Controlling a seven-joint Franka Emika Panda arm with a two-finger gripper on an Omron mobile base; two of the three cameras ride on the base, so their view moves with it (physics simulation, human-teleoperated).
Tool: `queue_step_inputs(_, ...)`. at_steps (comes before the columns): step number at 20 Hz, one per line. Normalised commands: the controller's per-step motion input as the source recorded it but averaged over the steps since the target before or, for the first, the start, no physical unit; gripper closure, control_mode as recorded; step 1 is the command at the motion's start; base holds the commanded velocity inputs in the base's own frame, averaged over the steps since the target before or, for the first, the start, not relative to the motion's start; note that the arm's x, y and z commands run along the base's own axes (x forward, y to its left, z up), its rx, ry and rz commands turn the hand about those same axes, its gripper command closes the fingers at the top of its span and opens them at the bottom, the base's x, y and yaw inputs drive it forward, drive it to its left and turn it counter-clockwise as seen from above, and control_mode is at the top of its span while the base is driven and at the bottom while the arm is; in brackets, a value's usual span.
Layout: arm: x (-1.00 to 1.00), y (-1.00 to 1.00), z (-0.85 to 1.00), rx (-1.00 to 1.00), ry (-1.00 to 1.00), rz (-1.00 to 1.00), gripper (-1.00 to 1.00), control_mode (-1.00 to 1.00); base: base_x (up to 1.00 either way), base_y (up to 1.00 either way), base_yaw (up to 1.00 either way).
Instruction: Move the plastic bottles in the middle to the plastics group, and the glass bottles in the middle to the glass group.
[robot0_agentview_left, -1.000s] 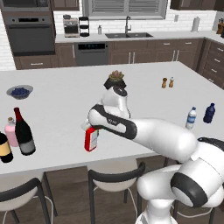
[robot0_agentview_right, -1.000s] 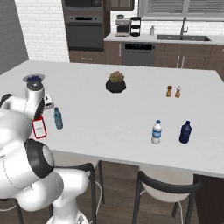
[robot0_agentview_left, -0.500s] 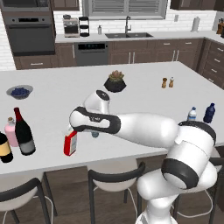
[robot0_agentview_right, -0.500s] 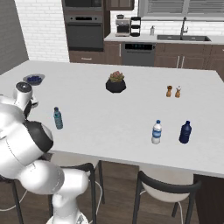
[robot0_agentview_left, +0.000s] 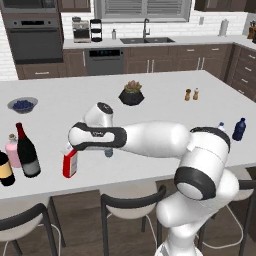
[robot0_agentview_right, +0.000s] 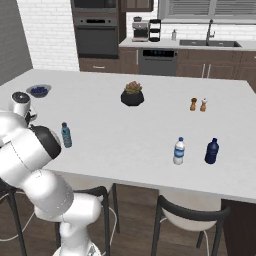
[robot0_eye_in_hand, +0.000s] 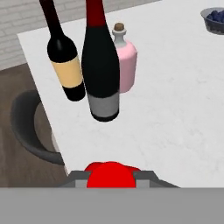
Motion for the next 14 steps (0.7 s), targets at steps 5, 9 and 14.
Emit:
queue_step_inputs(5,0.47,0.31,0.0,-0.09,0.01,0.0,1.0,-1.0,0.0,0.0,0.0)
queue_step_inputs(9,0.51,0.37,0.0,-0.07,0.03,0.0,1.0,-1.0,0.0,0.0,0.0)
queue_step_inputs(14,0.27,0.25,0.0,-0.01,0.0,0.0,1.0,-1.0,0.0,0.0,0.0)
